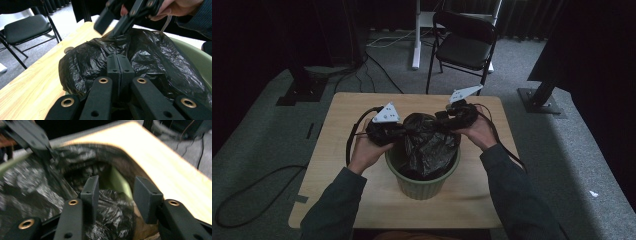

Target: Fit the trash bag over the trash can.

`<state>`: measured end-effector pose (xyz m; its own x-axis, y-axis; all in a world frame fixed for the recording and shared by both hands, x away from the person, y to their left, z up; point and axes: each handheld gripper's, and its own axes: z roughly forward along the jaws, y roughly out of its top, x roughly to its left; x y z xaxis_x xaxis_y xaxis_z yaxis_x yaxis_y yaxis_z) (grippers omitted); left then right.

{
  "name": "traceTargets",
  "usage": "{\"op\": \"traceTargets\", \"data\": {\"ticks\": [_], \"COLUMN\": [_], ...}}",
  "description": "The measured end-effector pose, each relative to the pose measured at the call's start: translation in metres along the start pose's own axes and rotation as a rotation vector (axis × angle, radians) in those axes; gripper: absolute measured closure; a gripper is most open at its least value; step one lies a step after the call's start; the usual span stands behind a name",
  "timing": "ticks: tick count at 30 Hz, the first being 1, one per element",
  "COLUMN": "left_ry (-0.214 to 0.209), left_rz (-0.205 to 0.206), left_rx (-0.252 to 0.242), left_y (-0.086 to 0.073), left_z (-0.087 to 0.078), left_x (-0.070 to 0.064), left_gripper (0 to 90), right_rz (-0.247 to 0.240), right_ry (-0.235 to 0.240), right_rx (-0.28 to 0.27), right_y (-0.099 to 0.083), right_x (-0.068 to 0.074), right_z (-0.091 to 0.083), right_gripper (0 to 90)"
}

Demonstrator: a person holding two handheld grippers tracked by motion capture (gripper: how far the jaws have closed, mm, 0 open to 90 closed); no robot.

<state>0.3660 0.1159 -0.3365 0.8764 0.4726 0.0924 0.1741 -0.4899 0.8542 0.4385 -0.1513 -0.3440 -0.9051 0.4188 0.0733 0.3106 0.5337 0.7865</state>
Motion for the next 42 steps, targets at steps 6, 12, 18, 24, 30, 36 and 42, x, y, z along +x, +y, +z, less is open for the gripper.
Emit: {"op": "traceTargets", "data": {"ticks": [6,12,18,24,30,36,42], "left_ry": [0.009,0.014,0.031,0.066,0.095,0.118,0.095], "left_rz": [-0.006,-0.014,-0.021,-0.045,-0.08,-0.108,-0.138], "left_rx": [0.003,0.001,0.011,0.015,-0.002,0.004,0.038], "left_y": [-0.004,-0.01,-0.017,-0.026,-0.034,-0.043,-0.062], "left_z": [-0.004,-0.01,-0.015,-0.024,-0.035,-0.042,-0.036], "left_x": [0.0,0.001,0.003,0.01,0.019,0.025,0.023], "left_gripper": [89.0,89.0,89.0,89.0,89.0,89.0,89.0], "right_rz": [-0.042,-0.047,-0.018,0.01,0.017,0.006,0.03], "right_ry": [-0.053,-0.134,-0.246,-0.317,-0.356,-0.37,-0.339], "right_rx": [0.055,0.045,0.027,-0.01,-0.05,-0.061,0.009], "right_y": [-0.003,-0.005,-0.01,-0.019,-0.021,-0.021,-0.045], "right_x": [0.004,0.003,-0.006,-0.013,-0.014,-0.011,-0.013], "right_z": [-0.002,-0.018,-0.033,-0.048,-0.066,-0.073,-0.055], "right_gripper": [90.0,90.0,90.0,90.0,90.0,90.0,90.0]}}
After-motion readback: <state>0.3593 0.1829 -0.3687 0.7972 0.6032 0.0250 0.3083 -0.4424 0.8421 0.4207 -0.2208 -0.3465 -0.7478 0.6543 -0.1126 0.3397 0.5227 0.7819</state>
